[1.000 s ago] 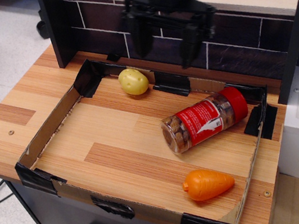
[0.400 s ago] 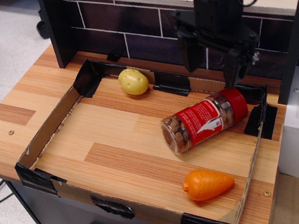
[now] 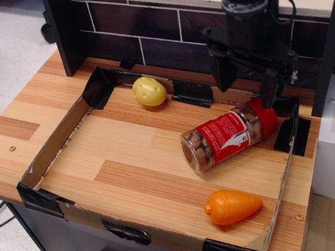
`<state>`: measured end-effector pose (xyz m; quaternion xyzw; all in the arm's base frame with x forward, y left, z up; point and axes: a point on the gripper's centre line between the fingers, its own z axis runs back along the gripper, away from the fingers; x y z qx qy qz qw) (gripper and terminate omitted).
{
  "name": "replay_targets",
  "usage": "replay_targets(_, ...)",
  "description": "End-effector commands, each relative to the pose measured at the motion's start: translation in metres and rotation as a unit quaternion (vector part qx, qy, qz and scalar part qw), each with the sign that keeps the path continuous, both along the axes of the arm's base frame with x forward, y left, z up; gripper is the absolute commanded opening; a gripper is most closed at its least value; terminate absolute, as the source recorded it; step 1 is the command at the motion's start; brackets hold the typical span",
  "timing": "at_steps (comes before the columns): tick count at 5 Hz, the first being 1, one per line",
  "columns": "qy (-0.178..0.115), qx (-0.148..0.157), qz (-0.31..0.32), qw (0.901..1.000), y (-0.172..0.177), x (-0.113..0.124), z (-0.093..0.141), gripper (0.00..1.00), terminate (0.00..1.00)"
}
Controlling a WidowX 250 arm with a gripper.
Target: Upright basil bottle
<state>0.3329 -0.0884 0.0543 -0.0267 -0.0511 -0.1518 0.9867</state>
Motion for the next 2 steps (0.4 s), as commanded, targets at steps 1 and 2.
replay_targets(1, -0.027, -0.02, 0.002, 0.9994, -0.009, -0.009, -0.003, 1.0, 0.0)
replay_targets(2, -0.031, -0.004, 0.002, 0.9995, -0.012, -0.007, -0.016, 1.0, 0.0)
